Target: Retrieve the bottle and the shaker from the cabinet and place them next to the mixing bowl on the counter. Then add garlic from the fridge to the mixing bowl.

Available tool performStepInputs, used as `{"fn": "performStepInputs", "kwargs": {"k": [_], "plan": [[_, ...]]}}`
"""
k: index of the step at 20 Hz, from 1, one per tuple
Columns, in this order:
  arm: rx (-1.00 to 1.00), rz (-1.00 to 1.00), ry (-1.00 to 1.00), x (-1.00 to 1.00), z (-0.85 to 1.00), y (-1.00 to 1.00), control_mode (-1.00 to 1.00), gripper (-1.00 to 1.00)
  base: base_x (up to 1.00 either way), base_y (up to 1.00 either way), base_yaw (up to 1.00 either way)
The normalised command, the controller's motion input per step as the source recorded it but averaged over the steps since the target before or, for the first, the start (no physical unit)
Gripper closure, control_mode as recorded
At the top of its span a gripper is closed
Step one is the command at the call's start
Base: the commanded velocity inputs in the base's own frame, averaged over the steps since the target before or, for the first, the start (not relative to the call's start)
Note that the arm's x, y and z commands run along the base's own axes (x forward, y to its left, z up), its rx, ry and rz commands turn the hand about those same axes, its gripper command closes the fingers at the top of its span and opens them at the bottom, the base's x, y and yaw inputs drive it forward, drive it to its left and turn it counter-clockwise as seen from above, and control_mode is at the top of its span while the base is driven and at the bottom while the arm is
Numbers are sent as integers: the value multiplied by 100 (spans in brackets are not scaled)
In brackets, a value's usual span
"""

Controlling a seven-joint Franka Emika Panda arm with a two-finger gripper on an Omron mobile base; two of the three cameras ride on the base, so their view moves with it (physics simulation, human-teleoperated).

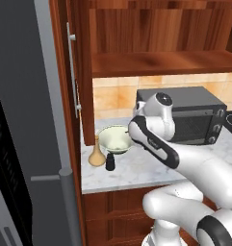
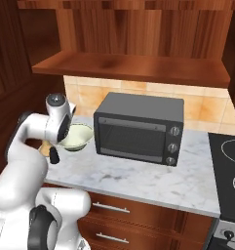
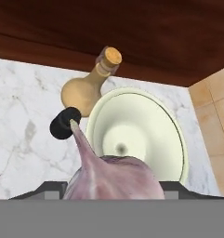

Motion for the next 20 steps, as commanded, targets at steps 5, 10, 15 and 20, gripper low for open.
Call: {"fn": "performStepInputs", "kwargs": {"k": [5,10,15,20], "plan": [[-7,1,0,2,-25,3,-100,100,0,0,0],[-2,3,0,19,-16,0,-100,100,0,0,0],[-2,4,0,24,-10,0,-100,100,0,0,0],[-4,4,0,21,-7,0,-100,100,0,0,0]]}}
